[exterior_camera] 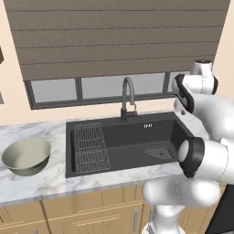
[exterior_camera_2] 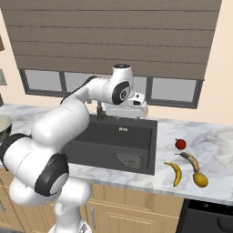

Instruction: There is a mixed pile of frozen fruits and vegetables on the counter. Locate all the frozen vegetables and place the items in a bowl on the counter. Take all the frozen fruits and defrost them in a running sink.

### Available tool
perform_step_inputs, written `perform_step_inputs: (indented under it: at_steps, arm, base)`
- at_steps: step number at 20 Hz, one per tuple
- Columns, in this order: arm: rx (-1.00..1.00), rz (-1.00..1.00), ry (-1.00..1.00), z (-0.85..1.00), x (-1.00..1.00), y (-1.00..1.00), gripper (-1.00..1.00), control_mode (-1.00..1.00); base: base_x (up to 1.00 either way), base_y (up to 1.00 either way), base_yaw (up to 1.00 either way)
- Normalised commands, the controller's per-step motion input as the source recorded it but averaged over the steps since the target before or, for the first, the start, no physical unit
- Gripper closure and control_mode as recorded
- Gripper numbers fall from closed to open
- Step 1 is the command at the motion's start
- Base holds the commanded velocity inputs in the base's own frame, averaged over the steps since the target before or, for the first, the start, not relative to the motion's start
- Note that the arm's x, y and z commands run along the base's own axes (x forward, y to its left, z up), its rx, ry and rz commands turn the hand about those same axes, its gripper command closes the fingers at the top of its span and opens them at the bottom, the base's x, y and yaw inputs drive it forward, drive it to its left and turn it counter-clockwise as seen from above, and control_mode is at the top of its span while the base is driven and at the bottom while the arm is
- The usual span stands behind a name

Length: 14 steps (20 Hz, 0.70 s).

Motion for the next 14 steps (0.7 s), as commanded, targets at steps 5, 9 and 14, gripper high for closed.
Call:
perform_step_inputs:
  at_steps: [5, 9, 14]
  arm:
    - [0.0, 0.0, 0.01, -0.35, 0.53, -0.8, -1.0, -1.0]
    - [0.0, 0.0, 0.0, -0.39, 0.51, -0.81, -1.0, -1.0]
    - [0.01, 0.01, 0.0, -0.34, 0.63, -0.76, -1.0, -1.0]
  base:
    - [0.0, 0.0, 0.0]
    - [0.0, 0.0, 0.0]
    - [0.0, 0.0, 0.0]
